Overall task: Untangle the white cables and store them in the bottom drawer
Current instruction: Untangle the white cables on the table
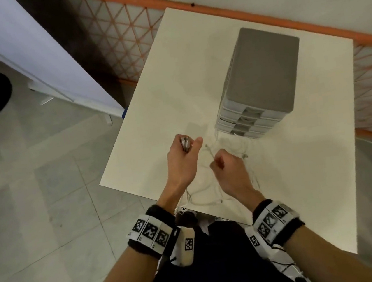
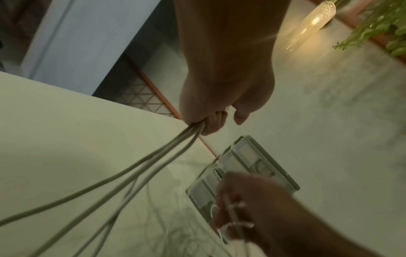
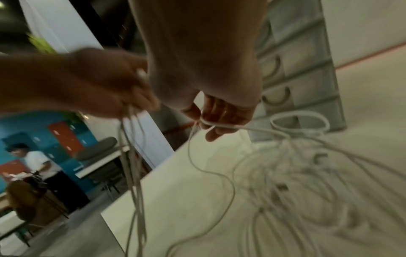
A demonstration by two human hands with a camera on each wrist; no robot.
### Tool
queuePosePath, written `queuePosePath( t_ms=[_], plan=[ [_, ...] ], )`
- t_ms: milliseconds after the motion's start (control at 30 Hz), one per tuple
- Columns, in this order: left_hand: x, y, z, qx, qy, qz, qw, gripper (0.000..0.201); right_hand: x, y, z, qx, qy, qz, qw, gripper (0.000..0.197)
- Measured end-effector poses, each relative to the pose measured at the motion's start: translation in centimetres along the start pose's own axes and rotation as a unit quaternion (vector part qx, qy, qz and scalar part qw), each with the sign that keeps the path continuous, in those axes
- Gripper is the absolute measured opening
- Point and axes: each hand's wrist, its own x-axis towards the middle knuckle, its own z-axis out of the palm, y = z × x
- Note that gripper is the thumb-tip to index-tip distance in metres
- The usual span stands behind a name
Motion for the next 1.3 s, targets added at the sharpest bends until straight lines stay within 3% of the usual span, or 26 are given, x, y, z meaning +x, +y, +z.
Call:
queuePosePath(
  t_ms=[67,167,367,500,633,700,833,933,1067,1300],
  plan=[
    [-0.2,0.4,1.0,0.011,-0.002,-0.008,1.0,0.037,-1.8,-1.7,-2.3,0.067,0.024,-0.063,0.995,0.016],
    [-0.8,1.0,2.4,0.027,-0.024,-0.013,0.999,0.05,-3.8,-3.6,-4.2,0.11,0.044,-0.085,0.989,0.015],
    [-0.8,2.1,3.8,-0.006,-0.01,-0.017,1.0,0.041,-3.5,-2.8,-4.9,0.066,0.054,0.031,0.996,0.017],
    [-0.1,2.6,3.8,0.047,-0.002,-0.024,0.999,0.05,-2.5,-1.5,-6.5,0.046,0.083,0.089,0.991,0.02],
    [0.7,3.4,3.3,0.1,-0.011,-0.033,0.994,0.075,-2.4,-2.0,-8.2,0.083,0.192,0.024,0.978,0.018],
    [0.5,4.1,3.5,0.074,-0.004,-0.018,0.997,0.069,-2.5,-2.7,-8.4,0.136,0.206,-0.033,0.968,0.015],
    [-0.7,5.9,4.0,-0.041,-0.043,0.006,0.998,0.04,-2.5,-4.3,-7.8,0.173,0.134,-0.129,0.967,0.012],
    [-1.3,7.1,4.3,-0.065,-0.078,0.061,0.993,0.027,-2.4,-5.4,-7.4,0.18,0.092,-0.182,0.962,0.01],
    [-1.1,7.8,3.6,-0.102,-0.053,0.094,0.989,0.038,-2.3,-5.6,-7.3,0.223,0.055,-0.21,0.95,0.003],
    [-0.2,10.2,0.4,-0.239,0.035,0.109,0.964,0.045,-2.6,-3.4,-6.4,0.178,-0.034,-0.216,0.959,0.018]
  ],
)
